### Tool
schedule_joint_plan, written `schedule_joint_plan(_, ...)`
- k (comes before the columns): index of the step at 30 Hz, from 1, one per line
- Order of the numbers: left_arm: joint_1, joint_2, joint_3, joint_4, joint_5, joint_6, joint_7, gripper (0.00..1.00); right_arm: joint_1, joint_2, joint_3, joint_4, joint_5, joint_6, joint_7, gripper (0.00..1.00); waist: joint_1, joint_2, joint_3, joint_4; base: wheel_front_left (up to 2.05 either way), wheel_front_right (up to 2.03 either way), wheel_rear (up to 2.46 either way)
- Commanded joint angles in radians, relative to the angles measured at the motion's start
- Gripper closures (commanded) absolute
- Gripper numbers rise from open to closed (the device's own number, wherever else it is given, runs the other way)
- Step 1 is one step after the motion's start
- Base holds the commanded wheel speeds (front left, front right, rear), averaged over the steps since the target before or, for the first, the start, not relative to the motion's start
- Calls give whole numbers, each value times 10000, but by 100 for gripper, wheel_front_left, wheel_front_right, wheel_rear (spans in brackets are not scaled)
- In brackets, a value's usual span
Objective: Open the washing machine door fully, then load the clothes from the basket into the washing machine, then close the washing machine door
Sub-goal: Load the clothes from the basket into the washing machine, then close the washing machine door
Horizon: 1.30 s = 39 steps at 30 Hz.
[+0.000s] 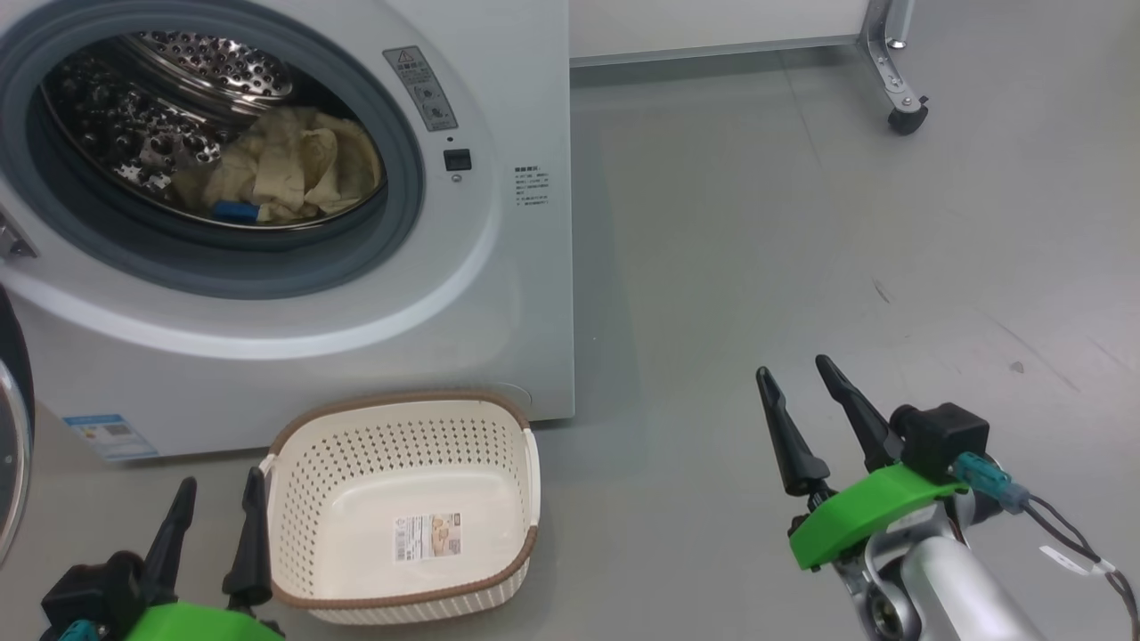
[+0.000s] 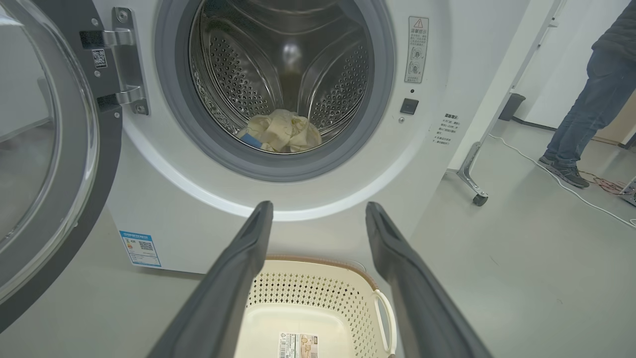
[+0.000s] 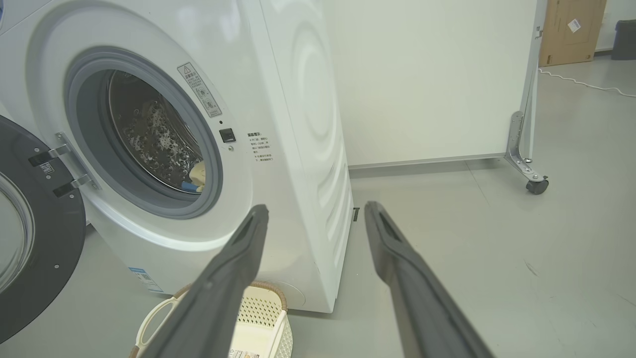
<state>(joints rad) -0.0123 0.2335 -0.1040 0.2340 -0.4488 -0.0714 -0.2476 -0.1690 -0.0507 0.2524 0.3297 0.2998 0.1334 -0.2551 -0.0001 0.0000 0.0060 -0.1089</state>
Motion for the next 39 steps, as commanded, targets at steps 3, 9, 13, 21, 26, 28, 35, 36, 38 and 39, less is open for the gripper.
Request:
schedule_joint_plan(3, -430, 48, 536, -163, 198, -111, -141, 0, -258, -10, 255, -368, 123, -27, -67, 0, 1, 0, -23, -37, 0, 0, 0)
schedule_joint_plan(9, -466, -190, 745, -96, 393, -225, -141, 0, -273, -9, 234, -373, 109, -27, -67, 0, 1, 0, -21, -64, 0, 0, 0)
schedule_joint_plan(13, -479, -300, 849, -39, 472, -287, -141, 0, -284, -8, 214, -396, 105, -27, -67, 0, 1, 0, -8, -63, 0, 0, 0)
schedule_joint_plan(21, -523, -402, 1000, 62, 562, -383, -141, 0, -284, -6, 187, -438, 93, -27, -67, 0, 1, 0, 31, -67, 0, 0, 0)
schedule_joint_plan(26, -590, -444, 1062, 153, 591, -432, -141, 0, -279, -3, 186, -449, 108, -27, -67, 0, 1, 0, 72, -50, 0, 0, 0)
schedule_joint_plan(28, -616, -454, 1077, 196, 585, -451, -141, 0, -292, -2, 177, -442, 114, -27, -67, 0, 1, 0, 82, -38, 0, 0, 0)
schedule_joint_plan(35, -657, -494, 1108, 326, 539, -502, -141, 0, -302, 0, 123, -427, 89, -27, -67, 0, 1, 0, 90, 17, 0, 0, 0)
schedule_joint_plan(36, -666, -496, 1084, 325, 513, -514, -141, 0, -300, 0, 122, -421, 83, -27, -67, 0, 1, 0, 90, 23, 0, 0, 0)
schedule_joint_plan(38, -669, -462, 962, 281, 467, -541, -141, 0, -300, 1, 123, -412, 77, -27, -67, 0, 1, 0, 90, 38, 0, 0, 0)
schedule_joint_plan(39, -667, -442, 931, 272, 456, -549, -141, 0, -302, 1, 122, -407, 75, -27, -67, 0, 1, 0, 88, 43, 0, 0, 0)
